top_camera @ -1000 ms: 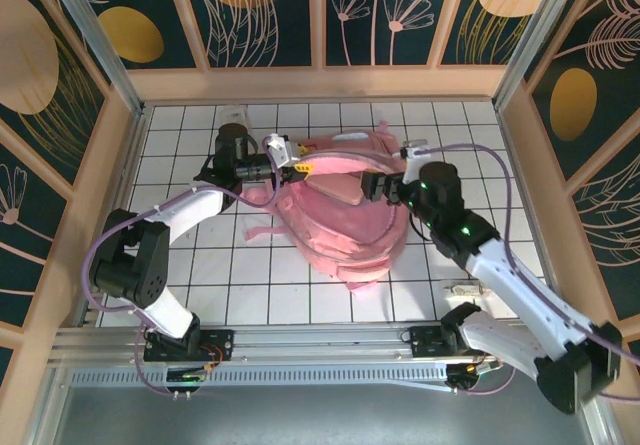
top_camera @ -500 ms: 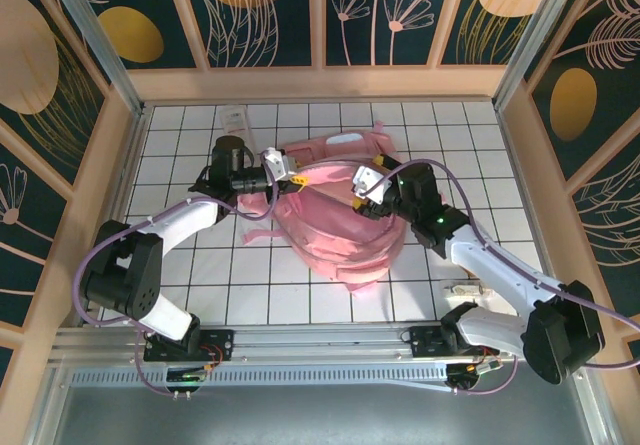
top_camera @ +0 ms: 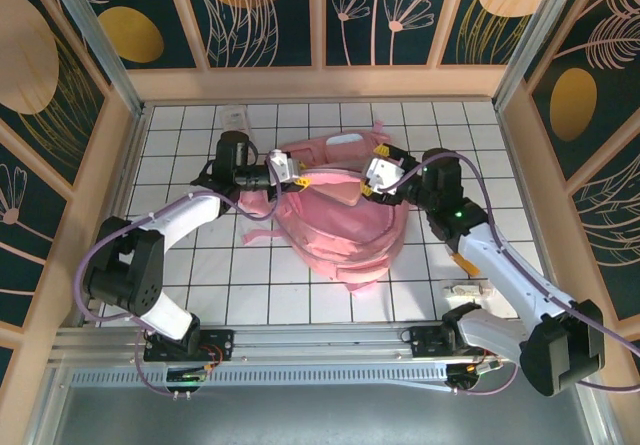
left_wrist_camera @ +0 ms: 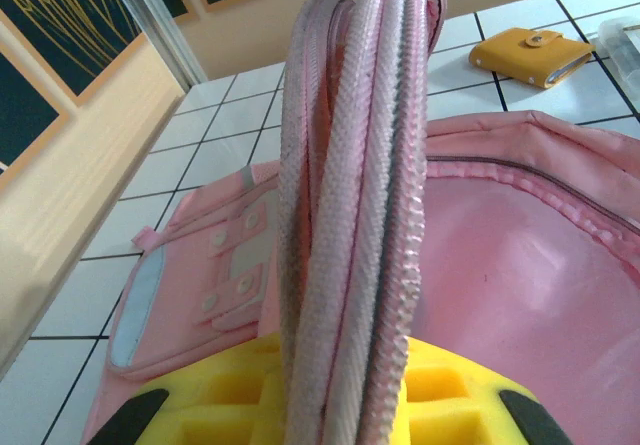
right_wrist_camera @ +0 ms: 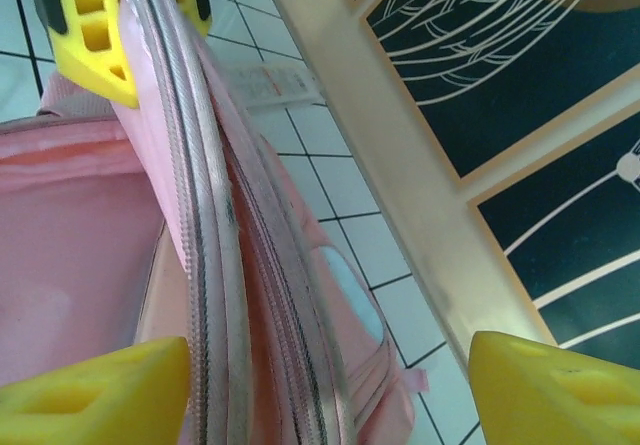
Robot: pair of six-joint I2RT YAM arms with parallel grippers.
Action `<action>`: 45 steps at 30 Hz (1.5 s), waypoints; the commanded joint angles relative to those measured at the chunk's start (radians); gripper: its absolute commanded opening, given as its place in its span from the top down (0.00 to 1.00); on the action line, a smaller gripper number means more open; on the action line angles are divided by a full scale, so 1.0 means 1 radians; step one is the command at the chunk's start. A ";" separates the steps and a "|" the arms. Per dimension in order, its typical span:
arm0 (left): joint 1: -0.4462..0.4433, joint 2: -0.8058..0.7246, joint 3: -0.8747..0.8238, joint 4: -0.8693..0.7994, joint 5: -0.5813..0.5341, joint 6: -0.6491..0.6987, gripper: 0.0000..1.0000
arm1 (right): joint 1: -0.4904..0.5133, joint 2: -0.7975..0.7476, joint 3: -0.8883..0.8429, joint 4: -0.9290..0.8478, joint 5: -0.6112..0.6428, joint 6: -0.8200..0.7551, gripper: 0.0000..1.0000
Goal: Pack books, pencil case, and school supplies into a backpack
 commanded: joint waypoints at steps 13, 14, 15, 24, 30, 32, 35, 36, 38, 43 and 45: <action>0.037 -0.055 0.068 0.178 -0.002 -0.409 0.71 | -0.009 0.145 0.070 0.110 0.099 0.124 1.00; 0.061 -0.097 0.056 0.214 -0.099 -0.580 0.69 | -0.011 0.125 0.059 0.138 0.138 0.147 1.00; 0.083 -0.144 0.045 0.204 -0.265 -0.745 0.49 | -0.013 0.110 0.051 0.151 0.169 0.172 1.00; 0.258 -0.116 0.214 -0.147 -0.443 -1.088 0.01 | -0.016 0.050 0.016 0.118 0.156 0.268 1.00; 0.323 0.202 0.510 -0.407 -0.614 -1.292 0.01 | -0.005 0.060 0.045 0.058 0.136 0.265 1.00; 0.323 0.348 0.661 -0.538 -0.695 -1.297 0.01 | 0.009 0.060 0.050 0.047 0.138 0.267 1.00; 0.322 0.528 0.867 -0.691 -0.793 -1.271 0.04 | 0.033 0.064 0.059 0.028 0.159 0.263 1.00; 0.320 0.578 0.936 -0.746 -0.819 -1.259 0.04 | 0.042 0.064 0.061 0.022 0.168 0.261 1.00; 0.318 0.684 1.087 -0.869 -0.873 -1.244 0.03 | 0.061 0.063 0.061 0.009 0.183 0.257 1.00; 0.283 0.824 1.231 -0.991 -0.962 -1.157 0.01 | 0.095 0.053 0.048 -0.001 0.210 0.257 1.00; 0.275 0.865 1.259 -1.021 -0.991 -1.160 0.01 | 0.105 0.052 0.045 -0.003 0.218 0.260 1.00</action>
